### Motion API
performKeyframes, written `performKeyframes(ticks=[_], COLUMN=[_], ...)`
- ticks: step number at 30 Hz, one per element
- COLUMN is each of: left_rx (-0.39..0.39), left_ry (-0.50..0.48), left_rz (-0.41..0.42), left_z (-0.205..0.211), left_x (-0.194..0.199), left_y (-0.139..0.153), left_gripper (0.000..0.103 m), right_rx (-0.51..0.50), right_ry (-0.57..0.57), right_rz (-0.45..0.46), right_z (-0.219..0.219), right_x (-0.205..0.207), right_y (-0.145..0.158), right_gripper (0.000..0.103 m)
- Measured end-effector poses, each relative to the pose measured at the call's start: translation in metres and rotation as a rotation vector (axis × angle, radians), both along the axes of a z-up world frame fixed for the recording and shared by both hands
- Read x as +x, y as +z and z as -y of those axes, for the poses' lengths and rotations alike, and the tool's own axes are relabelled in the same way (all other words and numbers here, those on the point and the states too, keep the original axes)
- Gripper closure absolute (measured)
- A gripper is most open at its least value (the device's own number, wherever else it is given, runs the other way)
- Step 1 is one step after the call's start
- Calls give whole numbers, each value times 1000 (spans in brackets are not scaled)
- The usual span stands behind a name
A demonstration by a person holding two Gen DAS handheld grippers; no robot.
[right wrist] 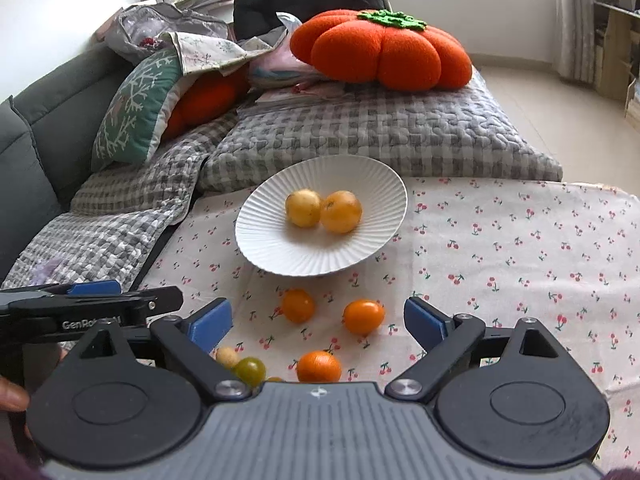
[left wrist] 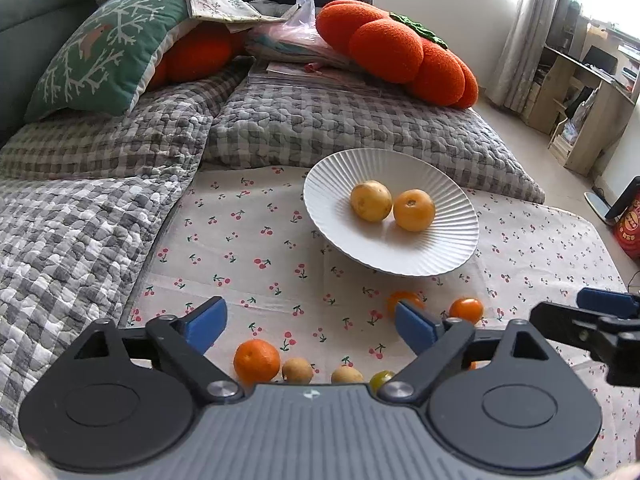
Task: Organize fruits
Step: 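Withdraw both open grippers from the plate back toward the remaining fruits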
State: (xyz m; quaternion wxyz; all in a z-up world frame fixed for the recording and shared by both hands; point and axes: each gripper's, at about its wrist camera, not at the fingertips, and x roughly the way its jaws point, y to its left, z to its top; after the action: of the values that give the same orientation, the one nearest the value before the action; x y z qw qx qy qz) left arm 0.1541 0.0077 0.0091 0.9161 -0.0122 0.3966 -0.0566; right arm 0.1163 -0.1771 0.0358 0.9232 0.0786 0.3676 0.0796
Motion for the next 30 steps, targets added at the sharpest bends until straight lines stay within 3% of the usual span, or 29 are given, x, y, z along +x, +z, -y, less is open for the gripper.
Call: performKeyframes(ticks=[12,16,21,27,30], left_rx=[19,8,-37,-43,-104], left_ry=[2,41,55,79,74], left_rz=[-8,-24,-70,-131,-177], left_z=[-7,-21,-34,-40,-45], left_x=[-3,0,2,7,11], left_y=[1,-4,-13,-30,-37], left_gripper=[5,5,5,6,6], right_rx=[-69,-47,24,83,69], right_ry=[81,61,62,-16,-28], right_rz=[33,-17,-148,-249,-266], right_z=[-14,-10,-4,2,0], right_x=[-14,-10,-1,8,9], right_y=[6,0,-16,-42,-51], right_gripper=[6,6,7,21,32])
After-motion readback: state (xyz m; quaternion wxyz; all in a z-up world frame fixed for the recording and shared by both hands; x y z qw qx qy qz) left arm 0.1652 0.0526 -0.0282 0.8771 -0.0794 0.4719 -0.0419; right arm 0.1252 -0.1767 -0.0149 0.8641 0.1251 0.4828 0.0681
